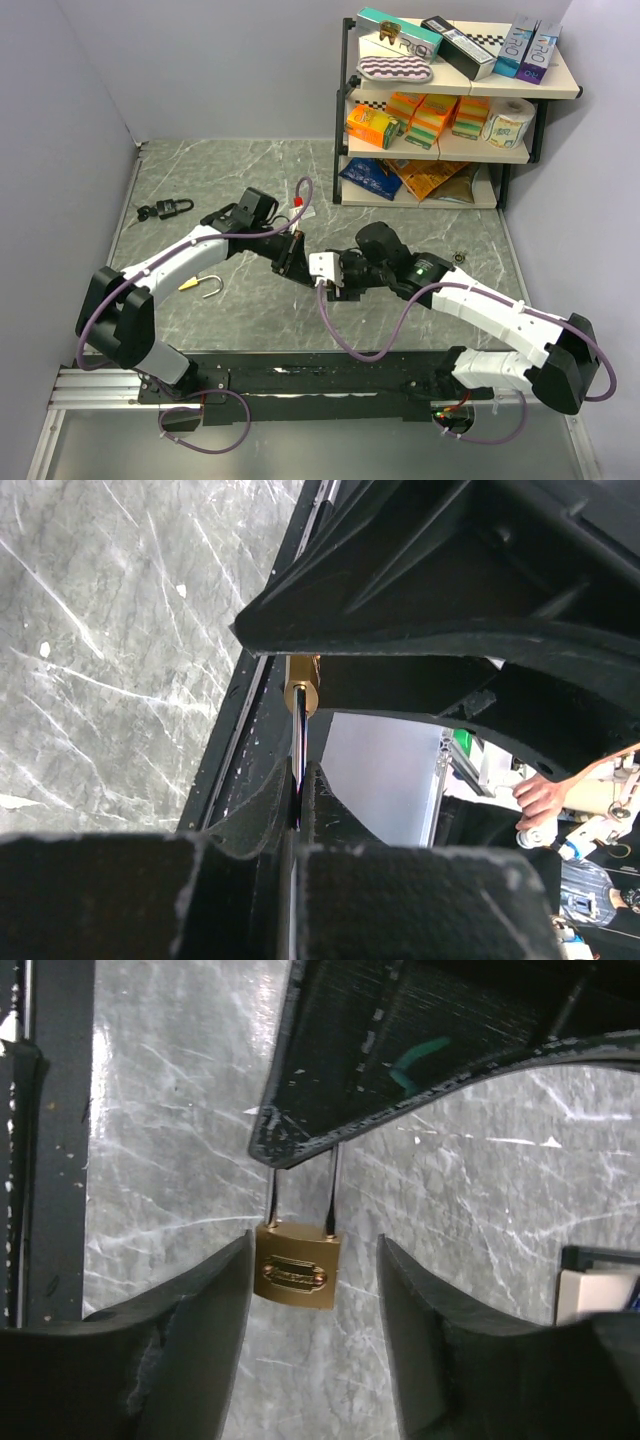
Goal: Lock with the key
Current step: Place the lock at the center of the board, then pick up the lock from the center of the board, then lock the lock.
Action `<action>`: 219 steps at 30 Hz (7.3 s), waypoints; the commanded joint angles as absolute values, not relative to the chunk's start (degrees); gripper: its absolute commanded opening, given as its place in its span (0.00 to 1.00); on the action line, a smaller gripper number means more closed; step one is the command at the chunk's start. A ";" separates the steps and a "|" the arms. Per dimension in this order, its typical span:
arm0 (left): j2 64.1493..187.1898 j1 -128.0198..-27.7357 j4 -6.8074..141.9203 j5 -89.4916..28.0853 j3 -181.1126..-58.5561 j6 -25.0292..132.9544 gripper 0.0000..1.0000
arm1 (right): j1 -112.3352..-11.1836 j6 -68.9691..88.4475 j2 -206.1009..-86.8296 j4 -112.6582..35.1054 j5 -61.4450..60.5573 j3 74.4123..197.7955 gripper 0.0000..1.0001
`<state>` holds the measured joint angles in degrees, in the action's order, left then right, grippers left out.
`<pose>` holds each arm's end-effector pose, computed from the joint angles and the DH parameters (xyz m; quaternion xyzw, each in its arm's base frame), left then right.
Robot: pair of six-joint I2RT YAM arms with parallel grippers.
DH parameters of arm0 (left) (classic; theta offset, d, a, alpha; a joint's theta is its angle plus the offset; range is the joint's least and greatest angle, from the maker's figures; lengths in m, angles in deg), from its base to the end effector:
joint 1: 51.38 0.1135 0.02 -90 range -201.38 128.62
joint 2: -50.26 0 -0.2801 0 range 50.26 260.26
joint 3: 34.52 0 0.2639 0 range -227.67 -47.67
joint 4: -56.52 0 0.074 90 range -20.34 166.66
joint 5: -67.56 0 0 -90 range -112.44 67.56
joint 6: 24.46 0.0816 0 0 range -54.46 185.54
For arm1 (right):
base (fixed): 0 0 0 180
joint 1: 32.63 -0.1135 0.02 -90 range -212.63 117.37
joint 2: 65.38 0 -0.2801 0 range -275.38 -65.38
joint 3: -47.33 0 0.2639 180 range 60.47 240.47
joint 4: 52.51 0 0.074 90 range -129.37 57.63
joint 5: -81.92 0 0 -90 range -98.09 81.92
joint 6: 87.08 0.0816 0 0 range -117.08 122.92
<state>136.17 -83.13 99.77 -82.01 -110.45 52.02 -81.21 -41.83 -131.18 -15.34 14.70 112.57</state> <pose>0.2427 -0.2329 0.2548 0.2852 0.7884 -0.5404 0.0712 0.1662 0.2362 0.2751 -0.6998 0.5407 0.1916 0.4256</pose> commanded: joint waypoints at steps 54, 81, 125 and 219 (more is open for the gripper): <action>118.64 -68.78 96.12 -47.49 -109.01 49.46 0.96 | -27.63 8.99 -155.21 -11.33 -3.16 115.57 0.00; 119.26 -67.29 108.50 -47.22 -110.33 62.10 0.96 | -26.22 7.15 -155.48 -7.30 -0.09 118.48 0.72; 147.20 -44.78 116.25 -32.99 -108.93 130.41 0.96 | -33.69 -2.00 -131.13 -11.33 35.07 124.81 0.99; 117.50 -60.17 81.44 -56.19 -106.82 -16.81 0.01 | -82.46 20.41 -170.24 -32.34 -5.01 157.76 0.27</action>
<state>120.41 -59.91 87.55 -52.33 -105.99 -12.89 -82.17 19.79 -169.92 -28.96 -1.49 154.33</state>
